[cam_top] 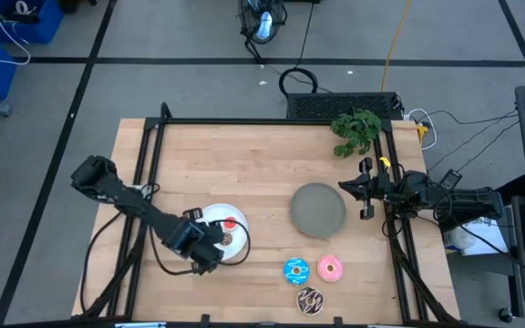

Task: Pick & Place donuts
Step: Put the small blue donut on the white plate, then put the big blue donut on the gray plate

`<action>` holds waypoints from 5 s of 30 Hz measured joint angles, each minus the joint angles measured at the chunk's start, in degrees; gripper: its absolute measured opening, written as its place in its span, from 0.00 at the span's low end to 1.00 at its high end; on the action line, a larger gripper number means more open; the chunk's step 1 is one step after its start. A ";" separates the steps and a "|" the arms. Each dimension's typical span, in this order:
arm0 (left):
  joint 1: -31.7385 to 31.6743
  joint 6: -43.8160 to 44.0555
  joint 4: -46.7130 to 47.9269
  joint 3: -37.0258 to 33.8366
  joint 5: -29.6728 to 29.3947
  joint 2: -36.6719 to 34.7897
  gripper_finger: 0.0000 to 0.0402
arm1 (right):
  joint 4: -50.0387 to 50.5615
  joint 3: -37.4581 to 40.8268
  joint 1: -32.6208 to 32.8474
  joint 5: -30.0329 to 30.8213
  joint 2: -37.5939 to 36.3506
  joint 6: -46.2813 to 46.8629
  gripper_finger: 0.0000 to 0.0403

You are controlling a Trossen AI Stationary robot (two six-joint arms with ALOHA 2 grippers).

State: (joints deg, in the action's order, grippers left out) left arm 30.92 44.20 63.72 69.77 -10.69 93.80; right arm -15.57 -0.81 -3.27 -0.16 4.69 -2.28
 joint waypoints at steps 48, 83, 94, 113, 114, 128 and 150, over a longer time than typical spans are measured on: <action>2.60 0.51 -3.75 -0.30 -1.35 -0.74 0.38 | -1.36 0.01 0.00 0.09 0.00 -1.46 0.00; 1.36 -1.89 -19.59 -12.49 -1.19 -0.42 0.38 | -1.38 0.00 0.00 0.11 0.00 -1.48 0.00; 0.59 -2.21 -27.37 -19.65 -1.20 -0.42 0.38 | -1.81 0.01 0.00 0.11 -0.02 -1.60 0.00; 0.48 -2.77 -29.51 -19.90 -1.44 -0.43 0.82 | -1.81 -0.01 0.00 0.11 -0.02 -1.60 0.00; 0.48 -3.19 -29.93 -19.90 -1.39 -0.42 0.84 | -1.79 0.00 -0.01 0.11 -0.02 -1.62 0.00; 0.48 -5.48 -29.47 -17.43 0.40 -0.57 0.89 | -1.81 -0.01 -0.01 0.10 -0.02 -1.74 0.00; -1.17 -6.89 -18.11 -9.02 5.99 -0.61 0.33 | -2.10 -0.01 0.00 0.09 -0.02 -1.86 0.00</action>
State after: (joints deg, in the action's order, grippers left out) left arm 29.75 37.31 45.61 60.75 -4.69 93.19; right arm -17.68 -0.82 -3.27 -0.08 4.67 -4.14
